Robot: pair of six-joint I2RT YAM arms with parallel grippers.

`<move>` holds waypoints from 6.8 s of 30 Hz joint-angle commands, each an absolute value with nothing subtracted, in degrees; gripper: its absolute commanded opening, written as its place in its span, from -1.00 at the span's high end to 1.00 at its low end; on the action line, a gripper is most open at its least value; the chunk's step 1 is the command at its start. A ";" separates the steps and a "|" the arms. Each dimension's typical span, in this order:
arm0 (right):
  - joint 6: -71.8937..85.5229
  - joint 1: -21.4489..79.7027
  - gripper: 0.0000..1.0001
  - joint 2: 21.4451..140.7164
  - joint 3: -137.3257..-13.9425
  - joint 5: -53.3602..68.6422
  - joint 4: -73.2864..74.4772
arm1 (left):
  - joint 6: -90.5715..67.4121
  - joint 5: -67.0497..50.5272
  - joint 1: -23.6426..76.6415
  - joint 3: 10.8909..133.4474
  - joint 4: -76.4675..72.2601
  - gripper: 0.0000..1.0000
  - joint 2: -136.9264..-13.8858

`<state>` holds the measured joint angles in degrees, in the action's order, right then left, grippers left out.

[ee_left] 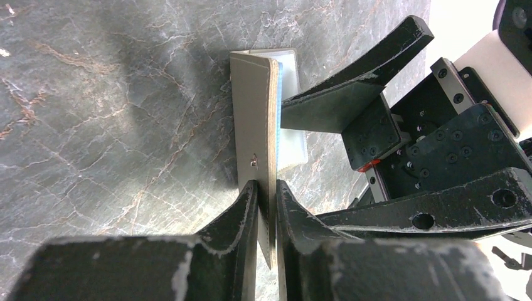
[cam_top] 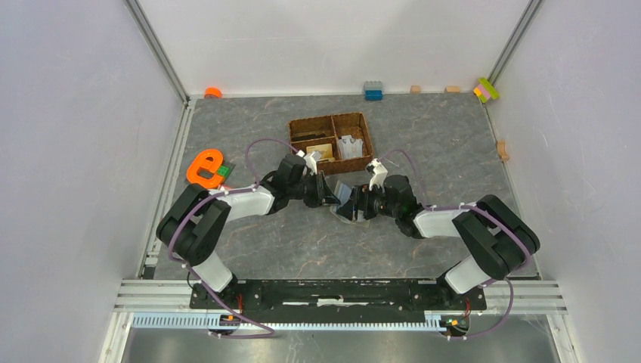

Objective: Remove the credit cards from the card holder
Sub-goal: Remove the credit card from the card holder.

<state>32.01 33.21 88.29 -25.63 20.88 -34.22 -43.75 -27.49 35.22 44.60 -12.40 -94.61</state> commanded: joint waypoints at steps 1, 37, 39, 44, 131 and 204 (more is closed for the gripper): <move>32.51 33.02 -0.76 88.89 -27.26 20.44 -34.71 | -45.62 -29.06 35.86 44.68 -16.00 0.59 -94.37; 30.32 32.74 -0.30 86.80 -28.08 3.32 -24.54 | -43.27 -26.82 36.65 46.14 -12.90 0.89 -95.11; 29.60 32.70 -0.35 84.34 -27.48 0.43 -23.53 | -43.16 -26.64 36.65 46.23 -12.66 0.94 -95.03; 26.96 32.70 -0.35 77.75 -25.64 -6.67 -22.13 | -42.90 -26.39 36.56 46.32 -12.30 0.96 -94.76; 24.97 26.86 -0.29 48.45 -16.30 20.84 -36.98 | -49.34 -31.64 33.41 33.46 -36.42 0.96 -80.98; 52.99 17.25 1.00 71.31 -12.76 41.82 -64.24 | -58.69 -41.52 35.11 27.92 -65.84 0.68 -79.98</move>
<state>55.05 18.55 71.50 -14.00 44.03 -66.50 -58.04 -40.49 35.66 28.49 -58.39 -83.29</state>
